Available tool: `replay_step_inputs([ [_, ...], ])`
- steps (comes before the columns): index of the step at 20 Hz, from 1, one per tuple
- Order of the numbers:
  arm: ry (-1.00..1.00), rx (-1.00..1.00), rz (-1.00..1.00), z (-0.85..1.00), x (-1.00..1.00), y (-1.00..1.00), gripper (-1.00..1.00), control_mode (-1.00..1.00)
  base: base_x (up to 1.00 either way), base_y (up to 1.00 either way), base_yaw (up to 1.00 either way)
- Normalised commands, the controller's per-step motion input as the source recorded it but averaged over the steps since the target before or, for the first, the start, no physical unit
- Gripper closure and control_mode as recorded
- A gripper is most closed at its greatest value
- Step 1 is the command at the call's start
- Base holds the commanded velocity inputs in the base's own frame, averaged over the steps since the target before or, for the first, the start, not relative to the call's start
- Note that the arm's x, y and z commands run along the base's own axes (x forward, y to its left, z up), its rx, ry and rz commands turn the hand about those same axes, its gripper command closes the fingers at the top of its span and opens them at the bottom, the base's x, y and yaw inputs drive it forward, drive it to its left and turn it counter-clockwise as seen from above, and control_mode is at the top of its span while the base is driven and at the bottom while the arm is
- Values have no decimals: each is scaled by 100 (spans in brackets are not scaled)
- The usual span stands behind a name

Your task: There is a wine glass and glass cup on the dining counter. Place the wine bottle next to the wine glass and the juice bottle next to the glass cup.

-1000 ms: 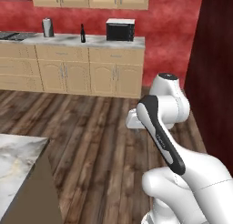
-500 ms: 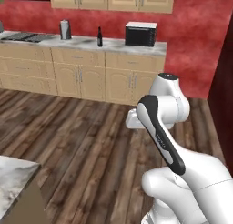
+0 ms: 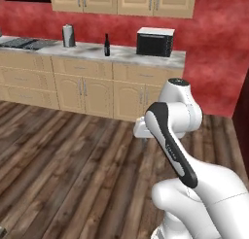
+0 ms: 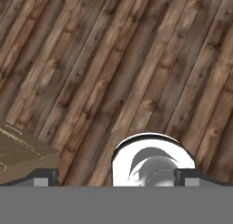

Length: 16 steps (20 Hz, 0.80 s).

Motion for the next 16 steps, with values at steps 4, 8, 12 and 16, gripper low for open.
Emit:
replay_step_inputs([
  [4,0,0,0,0,0,0,-100,100,88,-31,5],
  [8,0,0,0,0,0,0,-100,100,89,-30,4],
  [12,0,0,0,0,0,0,-100,100,94,-25,0],
  [16,0,0,0,0,0,0,-100,100,94,-20,1],
])
